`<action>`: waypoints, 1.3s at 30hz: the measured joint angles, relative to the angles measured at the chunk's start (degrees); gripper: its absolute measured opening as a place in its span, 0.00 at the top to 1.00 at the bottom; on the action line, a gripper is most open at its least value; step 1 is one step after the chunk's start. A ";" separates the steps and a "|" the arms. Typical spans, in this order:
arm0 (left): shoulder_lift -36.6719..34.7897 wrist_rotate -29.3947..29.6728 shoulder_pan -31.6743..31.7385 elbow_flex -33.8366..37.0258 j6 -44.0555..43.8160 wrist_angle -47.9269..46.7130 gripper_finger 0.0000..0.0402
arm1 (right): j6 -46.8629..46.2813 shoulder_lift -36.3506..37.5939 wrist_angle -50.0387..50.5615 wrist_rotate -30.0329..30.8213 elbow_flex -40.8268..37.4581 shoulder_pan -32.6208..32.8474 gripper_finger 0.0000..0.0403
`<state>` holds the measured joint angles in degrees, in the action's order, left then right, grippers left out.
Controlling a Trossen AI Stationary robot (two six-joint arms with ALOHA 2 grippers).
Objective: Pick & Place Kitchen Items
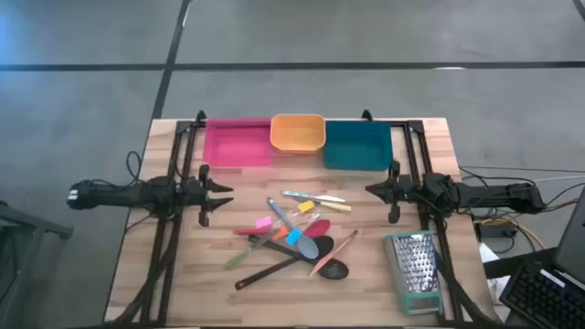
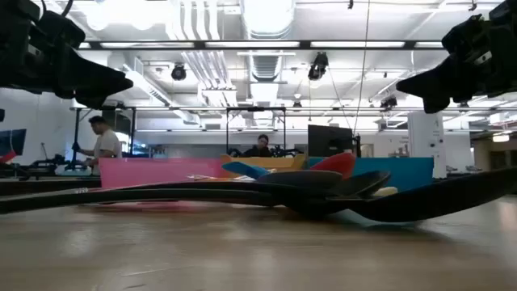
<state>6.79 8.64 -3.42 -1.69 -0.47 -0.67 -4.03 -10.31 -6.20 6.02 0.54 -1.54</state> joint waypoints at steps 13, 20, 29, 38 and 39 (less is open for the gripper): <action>0.00 0.00 0.00 0.01 0.00 0.00 0.66 | 0.00 -0.01 -0.01 -0.02 0.00 0.01 0.98; -0.01 0.00 0.00 0.00 0.01 0.00 0.66 | 0.00 -0.01 0.00 -0.02 0.00 0.01 0.98; 0.00 -0.02 -0.02 0.01 0.00 0.00 0.66 | 0.00 -0.01 -0.02 -0.02 0.01 0.01 0.98; 0.00 0.00 -0.01 0.01 0.00 0.00 0.66 | 1.73 -0.01 -0.09 0.33 0.00 0.02 0.98; -0.02 -0.01 -0.01 0.01 0.00 0.00 0.66 | 1.77 -0.02 -0.09 0.35 0.00 0.01 0.98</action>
<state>6.76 8.63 -3.43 -1.68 -0.47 -0.67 -2.26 -10.33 -6.28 6.37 0.54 -1.53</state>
